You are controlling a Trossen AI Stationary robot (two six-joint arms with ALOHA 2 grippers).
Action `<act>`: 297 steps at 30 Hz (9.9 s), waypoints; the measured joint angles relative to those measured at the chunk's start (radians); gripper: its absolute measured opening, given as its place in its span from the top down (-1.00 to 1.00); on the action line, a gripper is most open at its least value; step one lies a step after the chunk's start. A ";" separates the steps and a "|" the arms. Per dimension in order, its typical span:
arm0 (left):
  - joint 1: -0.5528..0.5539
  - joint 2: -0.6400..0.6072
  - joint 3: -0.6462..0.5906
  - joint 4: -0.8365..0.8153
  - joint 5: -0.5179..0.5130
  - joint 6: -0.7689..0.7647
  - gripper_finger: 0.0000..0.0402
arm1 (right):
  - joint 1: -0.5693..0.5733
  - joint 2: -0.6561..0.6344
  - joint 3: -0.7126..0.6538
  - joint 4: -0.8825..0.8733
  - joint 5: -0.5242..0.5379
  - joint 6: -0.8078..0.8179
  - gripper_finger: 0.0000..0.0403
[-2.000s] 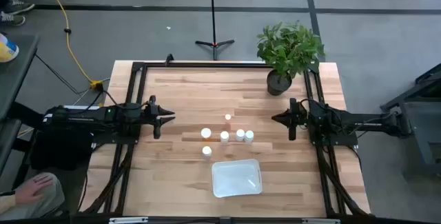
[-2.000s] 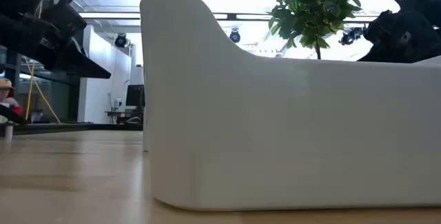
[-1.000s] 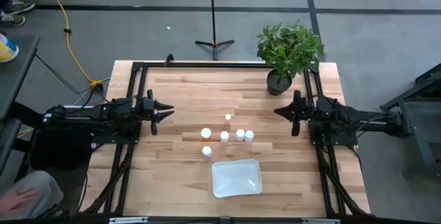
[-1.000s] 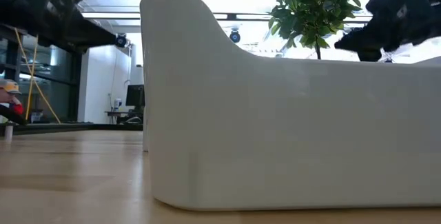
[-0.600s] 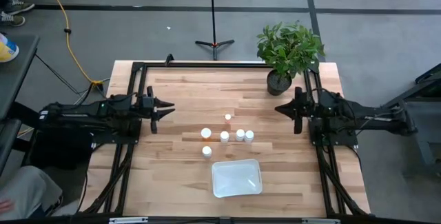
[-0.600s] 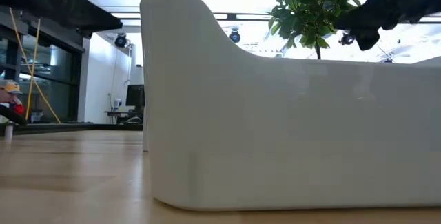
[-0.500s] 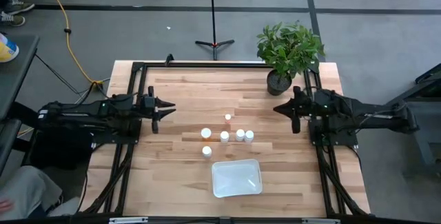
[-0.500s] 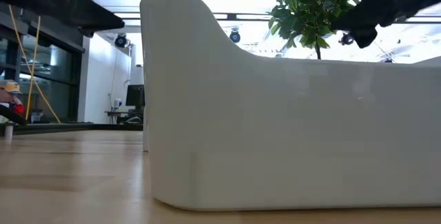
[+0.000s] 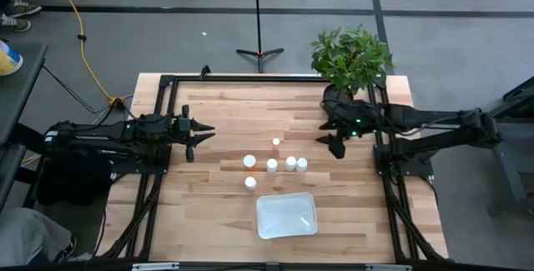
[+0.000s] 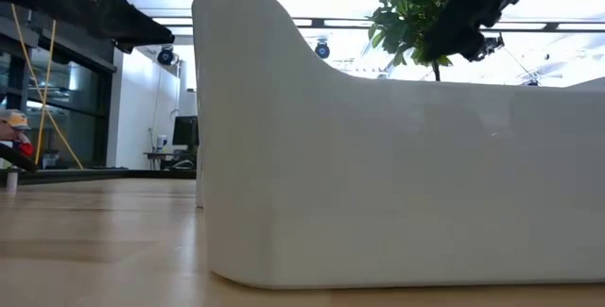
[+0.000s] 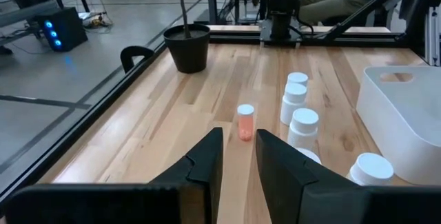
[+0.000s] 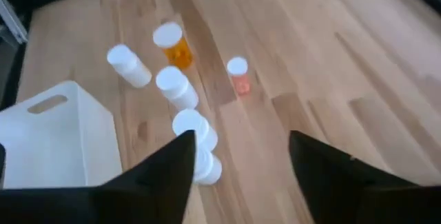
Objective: Pick and place pill bottles into a basket
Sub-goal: Put the white pill bottle into the white bin
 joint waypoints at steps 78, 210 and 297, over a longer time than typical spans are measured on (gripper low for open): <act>0.000 0.001 0.000 -0.051 0.000 -0.004 0.38 | 0.124 0.662 0.312 -0.187 -0.101 0.196 -0.37; 0.000 0.000 0.000 -0.057 -0.001 -0.031 0.38 | 0.584 0.951 0.743 -0.406 0.066 0.896 0.19; 0.000 0.000 -0.001 -0.057 0.000 -0.031 0.38 | 0.169 1.098 1.013 -0.770 0.052 0.347 -0.55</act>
